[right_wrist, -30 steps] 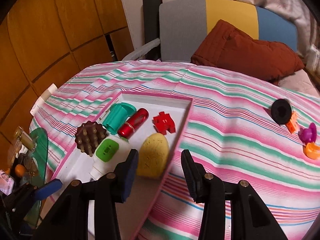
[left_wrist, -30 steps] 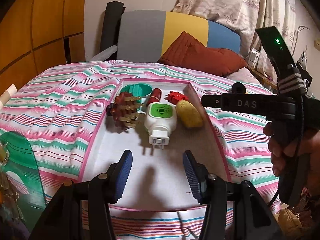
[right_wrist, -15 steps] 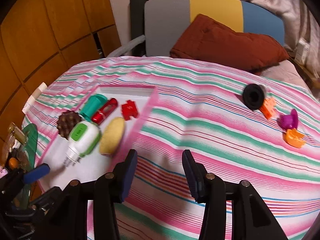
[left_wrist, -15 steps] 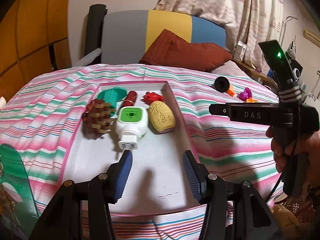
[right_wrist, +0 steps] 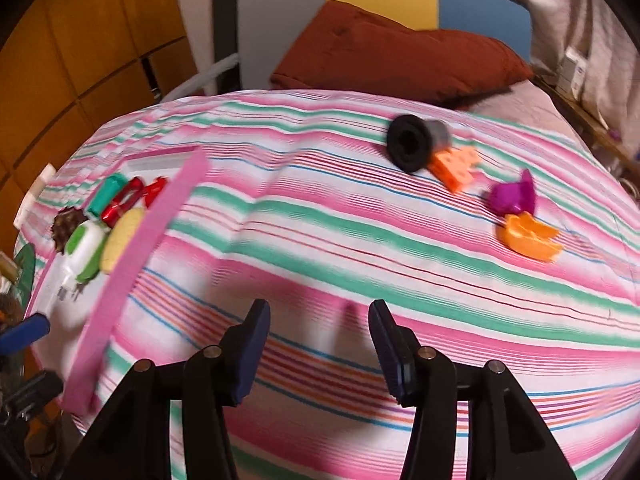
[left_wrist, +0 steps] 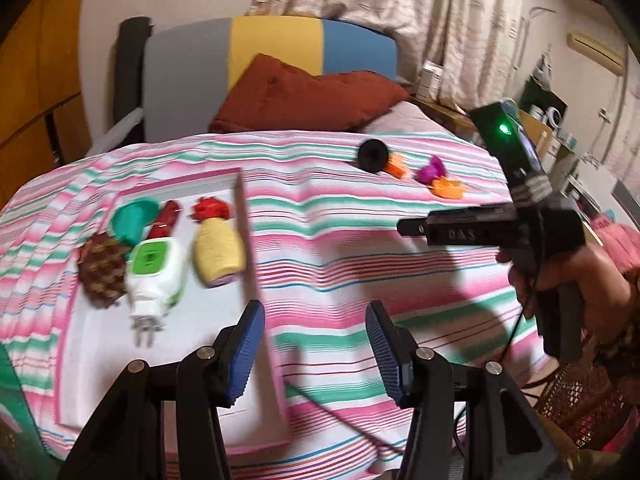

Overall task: Organize rigid objects
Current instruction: 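Withdraw both tools from the tray toward the remaining toys, then grasp the orange plastic clip with the right tool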

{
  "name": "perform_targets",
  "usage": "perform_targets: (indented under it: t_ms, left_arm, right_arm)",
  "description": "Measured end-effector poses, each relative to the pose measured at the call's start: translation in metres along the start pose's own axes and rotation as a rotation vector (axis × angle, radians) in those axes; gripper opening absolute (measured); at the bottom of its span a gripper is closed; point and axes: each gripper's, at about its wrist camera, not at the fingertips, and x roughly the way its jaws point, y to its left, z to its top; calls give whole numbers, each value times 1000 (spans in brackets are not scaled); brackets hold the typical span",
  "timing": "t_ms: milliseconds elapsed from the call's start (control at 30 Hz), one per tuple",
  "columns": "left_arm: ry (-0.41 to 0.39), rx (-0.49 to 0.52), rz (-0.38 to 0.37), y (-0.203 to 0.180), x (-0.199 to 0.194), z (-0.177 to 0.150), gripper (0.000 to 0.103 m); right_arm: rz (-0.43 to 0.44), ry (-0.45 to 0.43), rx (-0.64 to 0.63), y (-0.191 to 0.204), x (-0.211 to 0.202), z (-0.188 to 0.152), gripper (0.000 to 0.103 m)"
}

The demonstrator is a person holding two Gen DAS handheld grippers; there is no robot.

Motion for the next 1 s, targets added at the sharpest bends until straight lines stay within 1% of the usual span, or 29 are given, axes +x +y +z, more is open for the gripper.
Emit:
perform_targets:
  t_ms: [33, 100, 267, 333, 433, 500, 567, 667, 733, 800, 867, 900, 1000]
  left_arm:
    - [6, 6, -8, -4, 2, 1, 53]
    - [17, 10, -26, -12, 7, 3, 53]
    - [29, 19, -36, -22, 12, 3, 53]
    - [35, 24, -33, -24, 12, 2, 53]
    - [45, 33, -29, -27, 13, 1, 53]
    - [54, 37, -26, -27, 14, 1, 53]
    - [56, 38, -21, -27, 15, 2, 53]
    - [63, 36, -20, -27, 18, 2, 53]
    - [63, 35, -21, -27, 18, 2, 53]
    - [62, 38, -29, -28, 20, 2, 53]
    - [62, 44, -35, -30, 21, 1, 53]
    - [65, 47, -39, -32, 22, 1, 53]
    - [73, 50, -50, -35, 25, -1, 53]
  right_arm:
    - [-12, -4, 8, -10, -1, 2, 55]
    - [-51, -25, 23, -34, -3, 8, 63]
    - [-127, -65, 111, -105, -4, 42, 63]
    - [-146, -69, 133, -125, -2, 52, 63]
    - [-140, -42, 141, -150, 13, 66, 63]
    - [-119, -18, 149, -160, 22, 69, 63]
    - [-77, 1, 175, -169, 33, 68, 63]
    - [-20, 36, 217, -174, 42, 61, 63]
    - [45, 57, 251, -170, 41, 50, 63]
    - [117, 61, 258, -160, 36, 38, 63]
    - [180, 43, 238, -145, 21, 27, 63]
    - [168, 27, 223, -141, 16, 24, 63]
    - [66, -26, 187, -131, 3, 19, 63]
